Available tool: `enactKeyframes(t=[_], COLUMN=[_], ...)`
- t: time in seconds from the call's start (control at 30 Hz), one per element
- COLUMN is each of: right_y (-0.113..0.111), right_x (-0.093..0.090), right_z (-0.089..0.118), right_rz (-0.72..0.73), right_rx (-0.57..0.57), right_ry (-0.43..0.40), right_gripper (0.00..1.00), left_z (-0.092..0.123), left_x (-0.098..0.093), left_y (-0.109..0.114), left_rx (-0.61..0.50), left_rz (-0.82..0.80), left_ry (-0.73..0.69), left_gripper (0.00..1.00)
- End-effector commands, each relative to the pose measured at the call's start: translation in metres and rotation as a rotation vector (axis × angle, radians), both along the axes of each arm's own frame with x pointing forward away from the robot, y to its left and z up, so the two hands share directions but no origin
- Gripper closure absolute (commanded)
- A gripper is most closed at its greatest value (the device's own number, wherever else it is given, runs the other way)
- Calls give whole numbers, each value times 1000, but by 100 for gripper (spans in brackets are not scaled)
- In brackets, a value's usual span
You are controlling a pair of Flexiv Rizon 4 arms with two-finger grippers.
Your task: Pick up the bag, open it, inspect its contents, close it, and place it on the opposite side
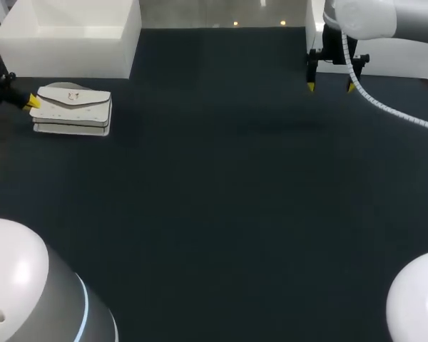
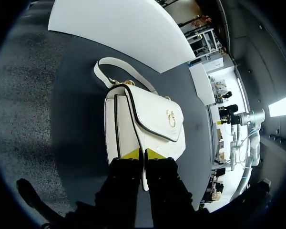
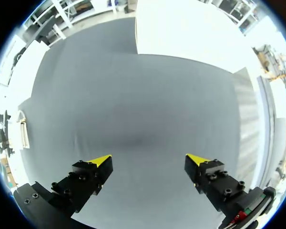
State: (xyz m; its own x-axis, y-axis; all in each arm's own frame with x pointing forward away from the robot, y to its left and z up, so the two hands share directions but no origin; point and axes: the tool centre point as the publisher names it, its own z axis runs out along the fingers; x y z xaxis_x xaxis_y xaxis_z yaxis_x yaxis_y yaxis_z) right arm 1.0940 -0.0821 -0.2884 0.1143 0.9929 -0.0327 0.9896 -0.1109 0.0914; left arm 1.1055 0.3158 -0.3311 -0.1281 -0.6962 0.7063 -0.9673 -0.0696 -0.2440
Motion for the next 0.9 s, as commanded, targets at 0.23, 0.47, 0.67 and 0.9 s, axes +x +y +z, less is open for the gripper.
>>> enactKeyframes(t=[0.23,0.47,0.67,0.9], right_y=[1,1,1,1], right_x=[0,0,0,0], right_z=[1,1,1,1], right_rz=[-1,-1,-1,-1], right_rx=[-3,-3,-3,-3], right_ry=[1,1,1,1], right_gripper=[0,0,0,0], left_z=[-7,-6,-10,-5], left_x=[15,27,33,40], left_y=[22,26,24,28], left_rx=[-65,-79,-76,-60], left_rz=[3,15,9,44], left_ry=[11,3,11,16], left_gripper=[100,100,100,35])
